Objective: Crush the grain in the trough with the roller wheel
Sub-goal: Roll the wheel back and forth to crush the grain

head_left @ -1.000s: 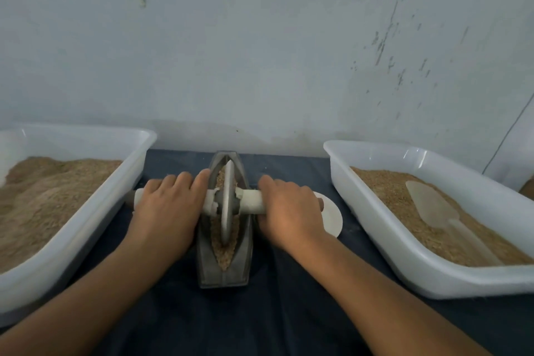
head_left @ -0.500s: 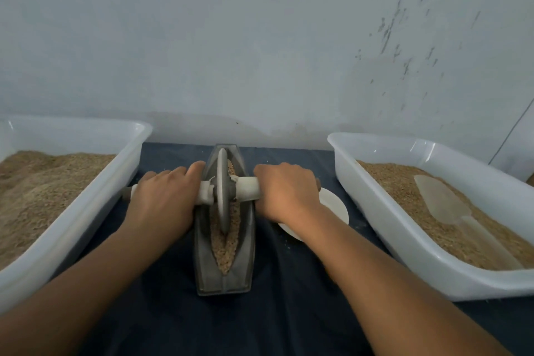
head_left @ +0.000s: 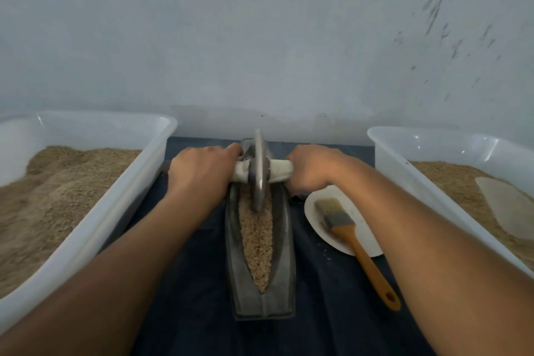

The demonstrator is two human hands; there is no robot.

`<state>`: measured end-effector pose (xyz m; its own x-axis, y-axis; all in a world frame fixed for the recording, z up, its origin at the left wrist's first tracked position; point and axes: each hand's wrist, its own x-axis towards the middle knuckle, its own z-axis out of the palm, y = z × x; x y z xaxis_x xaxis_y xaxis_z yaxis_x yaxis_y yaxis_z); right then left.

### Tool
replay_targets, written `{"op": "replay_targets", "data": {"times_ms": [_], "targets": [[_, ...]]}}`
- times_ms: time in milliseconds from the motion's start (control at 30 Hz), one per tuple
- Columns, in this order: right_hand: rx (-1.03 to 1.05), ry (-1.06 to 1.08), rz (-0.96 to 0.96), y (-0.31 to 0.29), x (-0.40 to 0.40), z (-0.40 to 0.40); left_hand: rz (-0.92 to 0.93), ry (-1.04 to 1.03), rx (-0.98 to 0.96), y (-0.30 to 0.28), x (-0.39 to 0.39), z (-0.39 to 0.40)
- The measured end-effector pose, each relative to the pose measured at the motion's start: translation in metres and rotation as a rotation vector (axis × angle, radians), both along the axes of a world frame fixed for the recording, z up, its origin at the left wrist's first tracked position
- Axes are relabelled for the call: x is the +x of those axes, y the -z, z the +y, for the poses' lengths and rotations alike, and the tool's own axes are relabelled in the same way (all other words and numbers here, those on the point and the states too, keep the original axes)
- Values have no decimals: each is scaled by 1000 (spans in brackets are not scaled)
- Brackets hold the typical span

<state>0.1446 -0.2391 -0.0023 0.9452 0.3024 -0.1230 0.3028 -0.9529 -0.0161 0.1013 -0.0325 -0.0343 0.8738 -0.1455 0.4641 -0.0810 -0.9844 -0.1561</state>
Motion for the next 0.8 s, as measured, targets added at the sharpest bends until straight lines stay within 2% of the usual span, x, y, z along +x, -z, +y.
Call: {"op": "replay_targets", "data": {"times_ms": [133,367,500,600,800], "targets": [[26,0,-46,6,-4,-3,-24,-4,59,1,-2,-1],[-16,-23,-398,25,-32,-5,-73,27,16,12,-31,-1],[72,38,-474,41,-62,-11,-95,46,61,10,-56,-7],[112,7,-528,46,-86,-15,-84,60,57,13,-77,-7],[59,-59,-658,42,-118,-15,-86,76,58,17,-97,-4]]}}
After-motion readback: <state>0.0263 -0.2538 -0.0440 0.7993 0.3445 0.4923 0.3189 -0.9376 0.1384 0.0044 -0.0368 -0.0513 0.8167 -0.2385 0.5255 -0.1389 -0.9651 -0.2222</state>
